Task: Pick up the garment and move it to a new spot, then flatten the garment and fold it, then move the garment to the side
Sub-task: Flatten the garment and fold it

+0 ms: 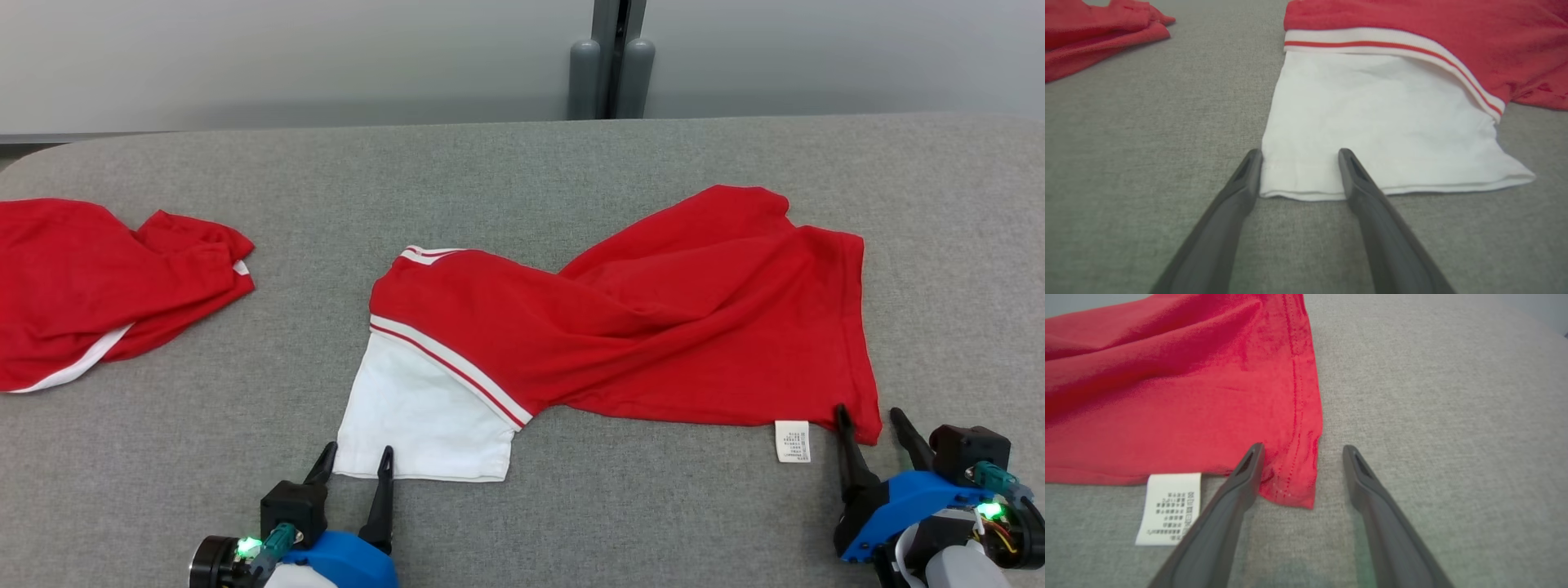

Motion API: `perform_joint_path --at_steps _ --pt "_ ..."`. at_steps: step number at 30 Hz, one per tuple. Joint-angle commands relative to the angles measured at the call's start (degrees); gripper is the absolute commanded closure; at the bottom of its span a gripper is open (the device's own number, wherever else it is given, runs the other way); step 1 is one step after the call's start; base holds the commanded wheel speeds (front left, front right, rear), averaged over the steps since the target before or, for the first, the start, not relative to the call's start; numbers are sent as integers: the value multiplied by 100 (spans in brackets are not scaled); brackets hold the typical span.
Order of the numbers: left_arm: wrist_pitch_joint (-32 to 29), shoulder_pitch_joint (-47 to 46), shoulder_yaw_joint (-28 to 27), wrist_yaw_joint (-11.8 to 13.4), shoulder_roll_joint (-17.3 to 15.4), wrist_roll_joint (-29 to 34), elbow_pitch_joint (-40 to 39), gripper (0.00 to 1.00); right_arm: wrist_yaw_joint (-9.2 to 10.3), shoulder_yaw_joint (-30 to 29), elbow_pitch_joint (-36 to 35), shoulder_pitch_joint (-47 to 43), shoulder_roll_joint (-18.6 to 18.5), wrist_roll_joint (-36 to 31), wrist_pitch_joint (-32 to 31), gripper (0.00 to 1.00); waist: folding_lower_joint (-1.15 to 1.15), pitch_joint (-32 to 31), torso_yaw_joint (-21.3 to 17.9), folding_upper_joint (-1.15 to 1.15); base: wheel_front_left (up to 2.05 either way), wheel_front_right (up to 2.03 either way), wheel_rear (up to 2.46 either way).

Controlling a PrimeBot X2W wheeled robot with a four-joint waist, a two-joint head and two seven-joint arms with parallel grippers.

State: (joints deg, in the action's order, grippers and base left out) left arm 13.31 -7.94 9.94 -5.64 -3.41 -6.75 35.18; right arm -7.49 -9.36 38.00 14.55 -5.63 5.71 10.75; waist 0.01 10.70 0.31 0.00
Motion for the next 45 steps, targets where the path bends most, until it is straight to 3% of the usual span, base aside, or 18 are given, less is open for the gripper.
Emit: perform_joint_path --at_steps 1,9,11,12,13,14,22,34,40,45 --pt "34 -142 21 23 -4 -21 98 0 -1 23 147 137 -8 26 66 0 -1 14 -4 0 0 0 0" --pt "44 -380 81 51 8 -122 546 0 -2 171 699 345 46 123 194 0 -1 23 -7 0 0 0 0" --pt "36 -442 110 39 13 -139 672 0 -3 262 770 369 71 174 225 64 -1 15 -10 0 0 0 0" --pt "36 -476 130 29 17 -158 732 52 -3 302 788 366 80 207 258 89 -1 6 -9 0 0 0 0" --pt "37 -504 145 23 21 -165 783 72 -3 336 792 343 90 239 273 100 -1 -9 -7 0 0 0 0" --pt "43 -517 159 22 23 -175 829 100 -3 369 791 301 96 271 305 100 -1 -30 -7 0 0 0 0" --pt "158 -382 142 -46 39 -544 741 100 -2 667 356 -138 75 544 416 100 -1 -255 -50 0 0 0 0" --pt "187 -16 95 5 -78 -606 -895 100 -2 896 -1363 -910 -100 962 238 100 -1 -388 -155 0 0 0 0" --pt "-147 -569 77 -30 -291 -613 -1640 100 -2 1087 -2206 -432 -280 1103 -116 100 -1 -205 -261 0 0 0 0" --pt "-517 -1648 110 -84 -552 -526 -2011 100 -2 1178 -2488 597 -474 1156 -331 100 -1 233 -335 0 0 0 0"
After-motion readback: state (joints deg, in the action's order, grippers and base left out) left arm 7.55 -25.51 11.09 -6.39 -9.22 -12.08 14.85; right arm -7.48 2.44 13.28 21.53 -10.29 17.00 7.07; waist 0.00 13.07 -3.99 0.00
